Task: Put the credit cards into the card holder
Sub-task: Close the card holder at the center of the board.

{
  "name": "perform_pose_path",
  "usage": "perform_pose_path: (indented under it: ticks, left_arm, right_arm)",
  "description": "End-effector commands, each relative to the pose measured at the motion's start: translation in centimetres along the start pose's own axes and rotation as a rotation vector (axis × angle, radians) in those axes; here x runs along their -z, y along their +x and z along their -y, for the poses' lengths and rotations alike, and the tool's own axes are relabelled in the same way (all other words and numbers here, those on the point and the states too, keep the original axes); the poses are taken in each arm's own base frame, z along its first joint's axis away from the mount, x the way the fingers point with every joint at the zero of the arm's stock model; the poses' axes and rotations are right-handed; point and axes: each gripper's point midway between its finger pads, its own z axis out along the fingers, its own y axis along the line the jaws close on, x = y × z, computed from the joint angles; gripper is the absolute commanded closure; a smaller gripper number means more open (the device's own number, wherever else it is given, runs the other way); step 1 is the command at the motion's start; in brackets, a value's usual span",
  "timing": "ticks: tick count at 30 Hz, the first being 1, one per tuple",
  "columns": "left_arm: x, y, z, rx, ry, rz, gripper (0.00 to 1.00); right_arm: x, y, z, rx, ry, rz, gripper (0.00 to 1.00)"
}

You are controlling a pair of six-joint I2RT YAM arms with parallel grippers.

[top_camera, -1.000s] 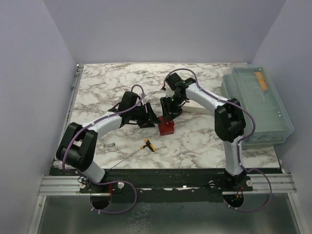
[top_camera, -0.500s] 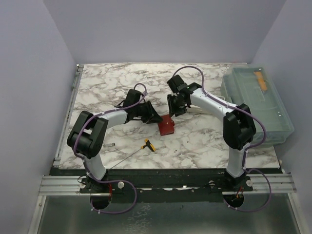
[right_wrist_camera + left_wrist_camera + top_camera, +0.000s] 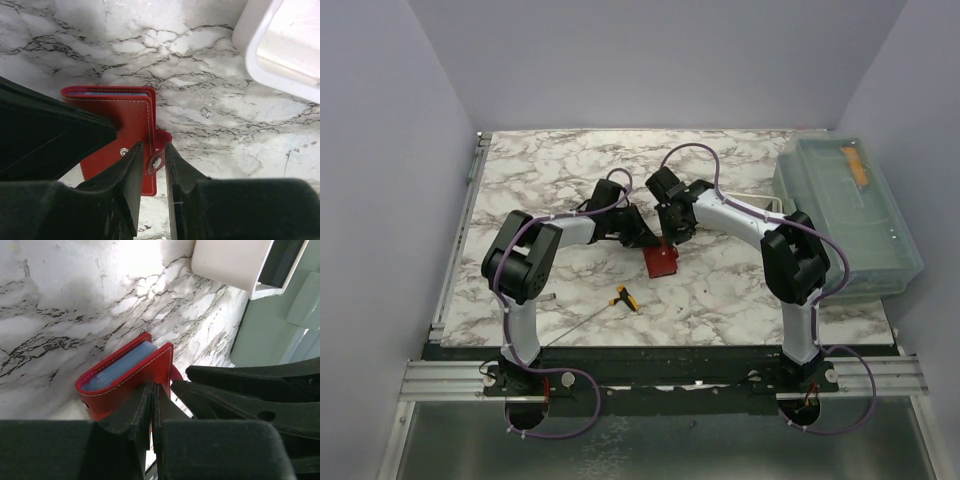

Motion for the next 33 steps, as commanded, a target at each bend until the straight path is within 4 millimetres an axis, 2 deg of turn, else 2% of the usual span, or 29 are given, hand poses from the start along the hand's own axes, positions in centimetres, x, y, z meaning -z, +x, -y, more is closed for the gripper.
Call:
perform_pose_path:
  ticks: [1, 11, 19, 21, 22, 27, 30, 33]
  left_arm:
    - [-0.8, -0.1, -0.4, -0.018, -0.019, 0.010, 0.91]
    - [-1.1, 0.3, -1.7, -0.019, -0.051, 0.000, 0.92]
    - [-1.1, 0.3, -1.7, -0.022, -0.054, -0.003, 0.92]
    - [-1.1, 0.3, -1.8, -0.023, -0.056, -0.002, 0.92]
    - [-1.1, 0.3, -1.8, -0.022, -0.055, -0.004, 0.92]
    - [-1.2, 0.4, -1.7, -0.025, -0.055, -0.007, 0.92]
    - [-1.2, 0.5, -1.5, -0.027, -0.050, -0.011, 0.92]
    - [-1.1, 0.6, -1.5, -0.032, -0.050, -0.012, 0.92]
  right_arm:
    - [-0.1, -0.1, 0.8, 0.032, 0.083, 0.015, 0.72]
    - [0.4, 0.7, 0.9, 0.033, 0.079, 0.009, 0.79]
    - [0.6, 0.8, 1.0, 0.030, 0.087, 0.007, 0.99]
    - [0.7, 0.4, 1.7, 0.005, 0.081, 0.011, 1.00]
    - [0.9, 0.8, 0.7, 0.021, 0.064, 0.011, 1.00]
    - [1.2, 0.5, -0.7, -0.004, -0.012, 0.029, 1.00]
    - [1.1, 0.4, -1.0, -0.028, -0.022, 0.030, 0.89]
    - [1.3, 0.5, -0.5, -0.018, 0.006, 0.021, 0.83]
